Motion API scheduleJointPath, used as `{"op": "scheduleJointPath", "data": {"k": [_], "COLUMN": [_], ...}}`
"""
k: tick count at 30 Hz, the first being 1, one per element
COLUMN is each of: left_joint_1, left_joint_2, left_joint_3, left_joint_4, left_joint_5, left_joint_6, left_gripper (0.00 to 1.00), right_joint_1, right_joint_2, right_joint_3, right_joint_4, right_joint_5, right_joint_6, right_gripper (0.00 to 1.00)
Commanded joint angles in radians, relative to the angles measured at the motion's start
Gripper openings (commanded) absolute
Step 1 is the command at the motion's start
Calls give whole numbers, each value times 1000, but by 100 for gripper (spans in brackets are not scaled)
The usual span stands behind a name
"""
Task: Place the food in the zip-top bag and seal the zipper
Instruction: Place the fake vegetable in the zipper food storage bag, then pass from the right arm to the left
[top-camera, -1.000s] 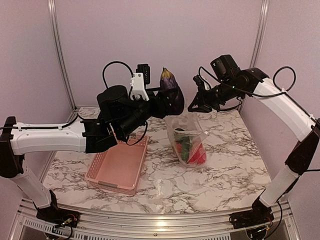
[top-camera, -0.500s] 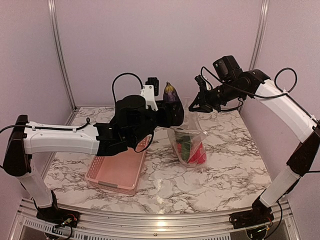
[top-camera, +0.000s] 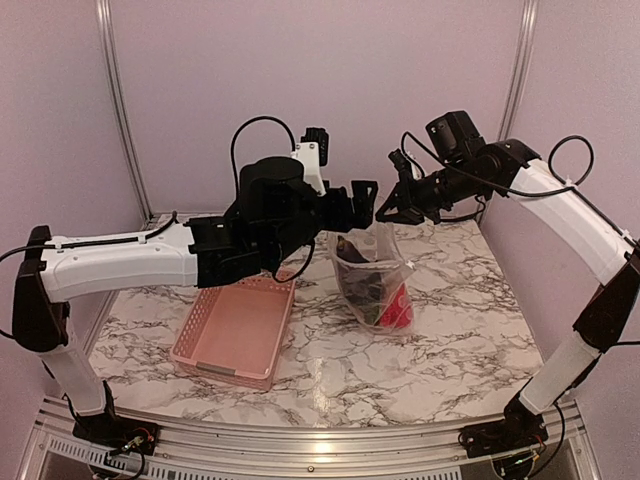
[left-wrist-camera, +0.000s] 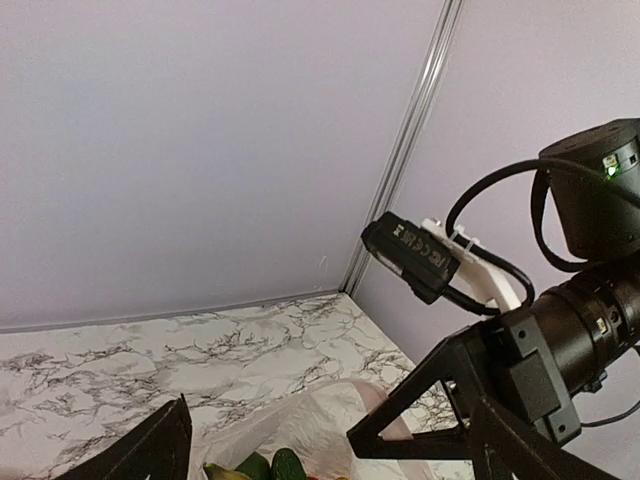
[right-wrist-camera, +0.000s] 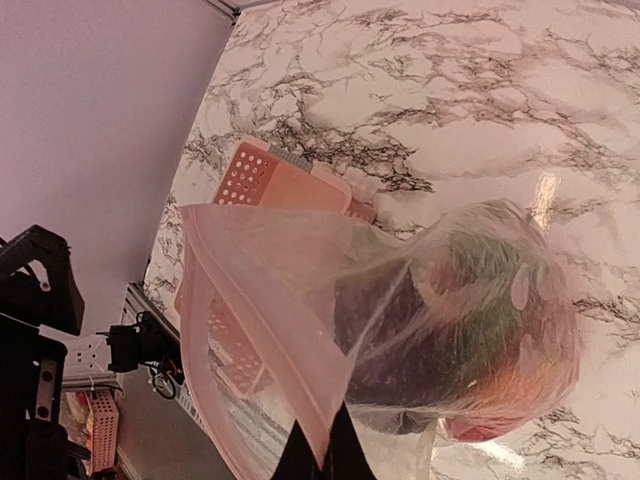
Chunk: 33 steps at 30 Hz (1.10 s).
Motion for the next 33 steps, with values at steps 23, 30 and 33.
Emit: {"op": "scheduleJointPath", "data": {"k": [23,30,33], "left_joint_1": [-16,-92,-104], "left_joint_2": [-201,-115,-92], "left_joint_3": [182,229,241], "left_joint_4": [-923,-955,-979], "left_joint_5": [582,462,458], "left_joint_6": [707,801,828], "left_gripper": [58,56,57], "right_joint_1": [21,83,102], "right_joint_2": [-67,-62,-62], "right_joint_3": [-53,-13,4], "right_joint_4": [-22,-127,-152], "right_joint_5": [-57,-93,-110], "right_joint_6": [-93,-141,-145], "right_gripper": [0,0,0]}}
